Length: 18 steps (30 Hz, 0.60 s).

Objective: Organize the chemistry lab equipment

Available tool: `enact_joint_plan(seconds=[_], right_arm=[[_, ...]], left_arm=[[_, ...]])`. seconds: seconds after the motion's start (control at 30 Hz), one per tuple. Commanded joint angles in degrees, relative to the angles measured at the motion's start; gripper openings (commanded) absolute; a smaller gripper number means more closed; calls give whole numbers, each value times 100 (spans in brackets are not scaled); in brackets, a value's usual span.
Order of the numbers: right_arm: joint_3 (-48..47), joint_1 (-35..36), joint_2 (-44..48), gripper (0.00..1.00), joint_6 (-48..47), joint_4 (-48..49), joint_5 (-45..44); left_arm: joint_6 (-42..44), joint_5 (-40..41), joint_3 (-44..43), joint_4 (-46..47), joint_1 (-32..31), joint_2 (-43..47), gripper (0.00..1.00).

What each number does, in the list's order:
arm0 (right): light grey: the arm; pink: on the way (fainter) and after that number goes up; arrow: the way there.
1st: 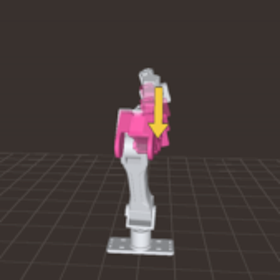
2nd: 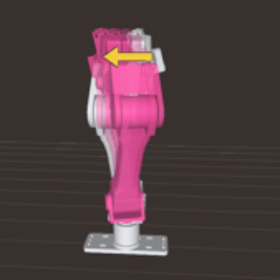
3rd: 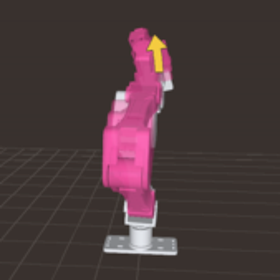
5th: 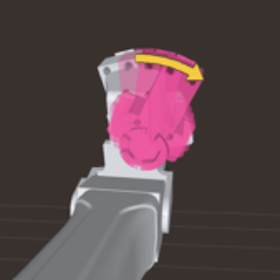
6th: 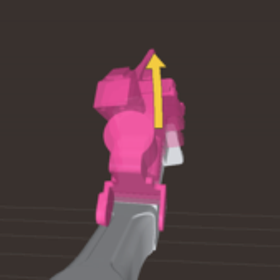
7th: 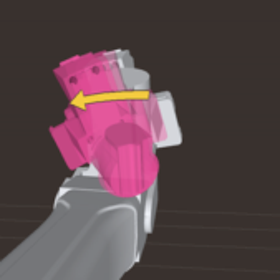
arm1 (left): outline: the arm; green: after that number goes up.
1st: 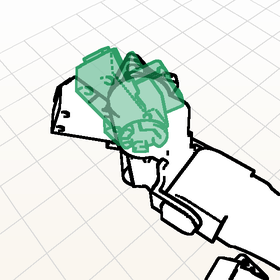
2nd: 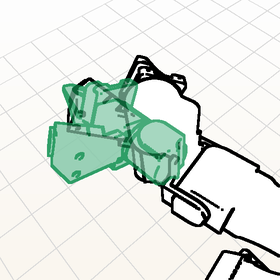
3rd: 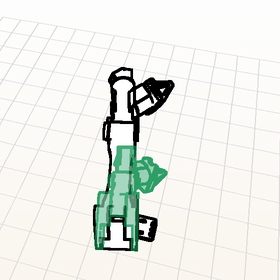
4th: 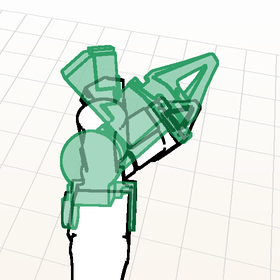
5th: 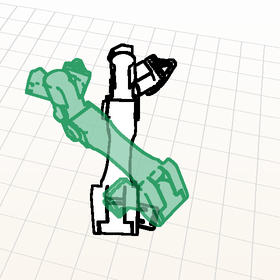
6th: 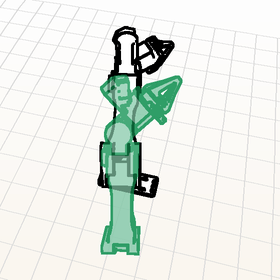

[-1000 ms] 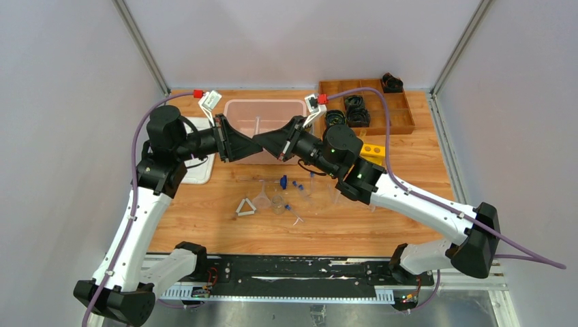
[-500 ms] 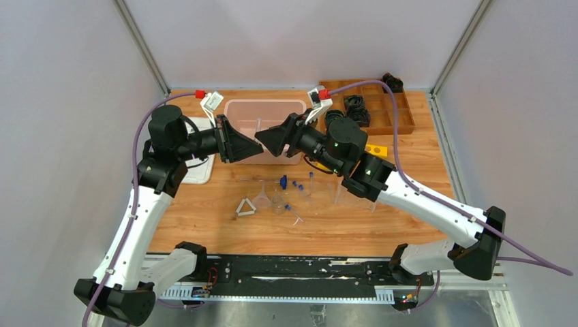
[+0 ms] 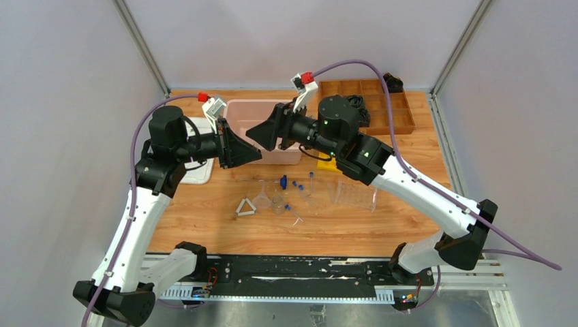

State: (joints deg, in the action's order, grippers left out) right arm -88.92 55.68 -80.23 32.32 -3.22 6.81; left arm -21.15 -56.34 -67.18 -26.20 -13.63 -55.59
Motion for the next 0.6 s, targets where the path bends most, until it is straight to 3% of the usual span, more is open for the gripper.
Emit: enact_joint_plan(seconds=[0.0,0.27,0.57], right_arm=[[-239,-64,-53,56,-61,-422,451],[-358,-157,-128,44,13,-608,492],[-654,-267,-433,39,190,-981,586]], left_arm=[[342,-93,-158,-158,-8,98,1],[471,-139,-109,-250,-8,147,0],[549,-154,-91,-278,-8,196,0]])
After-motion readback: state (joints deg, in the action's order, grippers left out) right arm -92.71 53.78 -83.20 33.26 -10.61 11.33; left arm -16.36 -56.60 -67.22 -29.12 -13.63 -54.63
